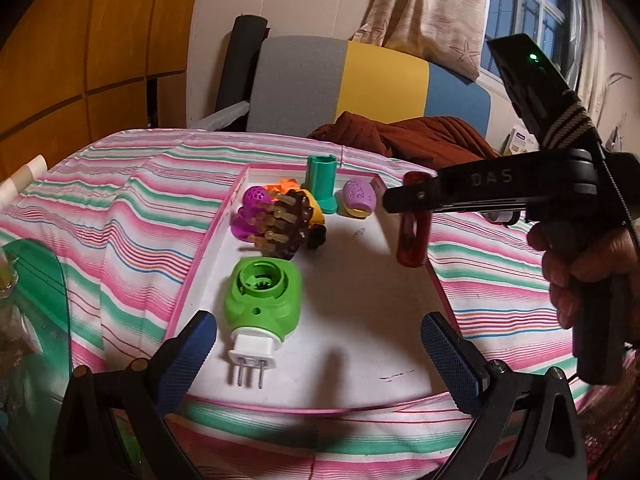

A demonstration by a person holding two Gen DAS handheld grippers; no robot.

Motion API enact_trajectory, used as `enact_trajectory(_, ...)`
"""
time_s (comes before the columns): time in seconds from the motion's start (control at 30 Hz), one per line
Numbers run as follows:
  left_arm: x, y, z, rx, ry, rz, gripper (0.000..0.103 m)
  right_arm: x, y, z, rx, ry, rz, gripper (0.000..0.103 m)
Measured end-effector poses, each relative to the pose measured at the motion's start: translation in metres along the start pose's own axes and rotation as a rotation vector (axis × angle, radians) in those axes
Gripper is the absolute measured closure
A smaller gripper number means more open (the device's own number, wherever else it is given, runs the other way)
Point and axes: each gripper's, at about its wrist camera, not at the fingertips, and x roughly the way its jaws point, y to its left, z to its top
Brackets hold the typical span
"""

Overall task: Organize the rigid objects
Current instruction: 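Lower the red bottle into the white tray and open the right gripper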

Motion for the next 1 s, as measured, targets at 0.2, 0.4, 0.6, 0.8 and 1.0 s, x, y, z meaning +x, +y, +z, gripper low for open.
enact_trajectory(0.2, -0.002, 0.007, -0.001, -0.018, 0.000, 0.005, 0.000, 0.024, 0.005, 0.001, 0.008, 0.041, -0.043, 0.070)
enact_trajectory(0.4, -0.004, 0.006, -0.002, -0.016, 0.002, 0.006, 0.000, 0.014, -0.016, 0.003, 0.117, -0.007, -0.053, 0.066)
enact_trajectory(0.6, -0.002, -0.001, -0.003, 0.001, 0.012, -0.012, 0.000, -0.009, -0.025, -0.004, 0.088, -0.046, -0.094, 0.066)
enact_trajectory(0.8, -0.002, -0.015, -0.004, 0.047, 0.015, -0.024, 0.000, -0.018, -0.039, -0.018, 0.020, -0.030, -0.201, 0.066)
enact_trajectory(1.0, -0.001, -0.030, -0.002, 0.084, 0.023, -0.031, 0.000, -0.022, -0.084, -0.035, 0.033, 0.028, -0.321, 0.066)
